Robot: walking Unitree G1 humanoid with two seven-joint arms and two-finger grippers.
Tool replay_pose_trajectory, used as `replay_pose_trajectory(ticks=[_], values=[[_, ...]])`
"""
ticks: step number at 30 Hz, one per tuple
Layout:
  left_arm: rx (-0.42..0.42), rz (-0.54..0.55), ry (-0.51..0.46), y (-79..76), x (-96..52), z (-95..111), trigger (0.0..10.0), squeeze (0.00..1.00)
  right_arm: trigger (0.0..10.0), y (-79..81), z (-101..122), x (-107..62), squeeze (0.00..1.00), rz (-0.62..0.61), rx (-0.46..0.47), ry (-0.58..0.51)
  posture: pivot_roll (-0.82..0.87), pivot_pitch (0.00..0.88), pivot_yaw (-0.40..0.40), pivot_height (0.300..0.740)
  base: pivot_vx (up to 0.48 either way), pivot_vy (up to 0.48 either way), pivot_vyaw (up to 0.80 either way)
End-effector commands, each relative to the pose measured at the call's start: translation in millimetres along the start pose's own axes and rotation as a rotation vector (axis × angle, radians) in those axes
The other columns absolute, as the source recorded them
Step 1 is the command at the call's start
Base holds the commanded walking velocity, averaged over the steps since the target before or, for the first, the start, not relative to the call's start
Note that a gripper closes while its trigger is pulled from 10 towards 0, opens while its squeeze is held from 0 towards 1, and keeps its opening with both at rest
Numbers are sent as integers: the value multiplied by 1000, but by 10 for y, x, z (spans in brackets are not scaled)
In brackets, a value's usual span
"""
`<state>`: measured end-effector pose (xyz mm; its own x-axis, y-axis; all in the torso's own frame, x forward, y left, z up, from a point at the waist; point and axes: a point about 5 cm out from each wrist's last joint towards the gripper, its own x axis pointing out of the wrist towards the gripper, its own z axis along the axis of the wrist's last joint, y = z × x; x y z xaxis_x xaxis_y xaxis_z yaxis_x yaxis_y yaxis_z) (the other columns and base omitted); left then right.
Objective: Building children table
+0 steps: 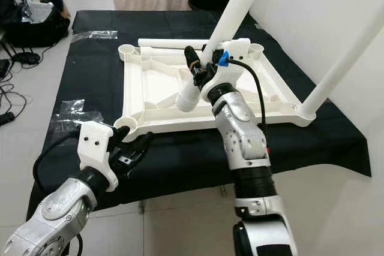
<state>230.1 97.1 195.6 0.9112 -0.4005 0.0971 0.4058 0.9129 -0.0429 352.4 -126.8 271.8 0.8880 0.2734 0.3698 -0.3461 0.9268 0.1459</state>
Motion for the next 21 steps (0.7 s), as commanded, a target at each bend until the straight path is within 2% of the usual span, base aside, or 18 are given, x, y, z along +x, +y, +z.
replay_pose_trajectory(ticks=[1, 7, 9, 21], values=[[19, 36, 8, 40, 12, -31, 10000, 0, 10000, 3, 94, -21, 0, -10, -34, -60, 71, 86, -93, 740, 0, 0, 0], [50, 77, 8, 77, 17, -57, 10000, 0, 10000, 109, 63, -80, 0, 33, -104, -65, 67, 84, -99, 740, 0, 0, 0], [54, 80, 3, 50, 14, -67, 10000, 0, 10000, 132, 16, -117, 0, 39, -144, -48, 65, 84, -100, 740, 0, 0, 800], [55, 97, -13, -5, 27, -65, 10000, 0, 10000, 111, -38, -138, 0, 0, -171, -24, 62, 75, -108, 740, 0, 0, 800]])
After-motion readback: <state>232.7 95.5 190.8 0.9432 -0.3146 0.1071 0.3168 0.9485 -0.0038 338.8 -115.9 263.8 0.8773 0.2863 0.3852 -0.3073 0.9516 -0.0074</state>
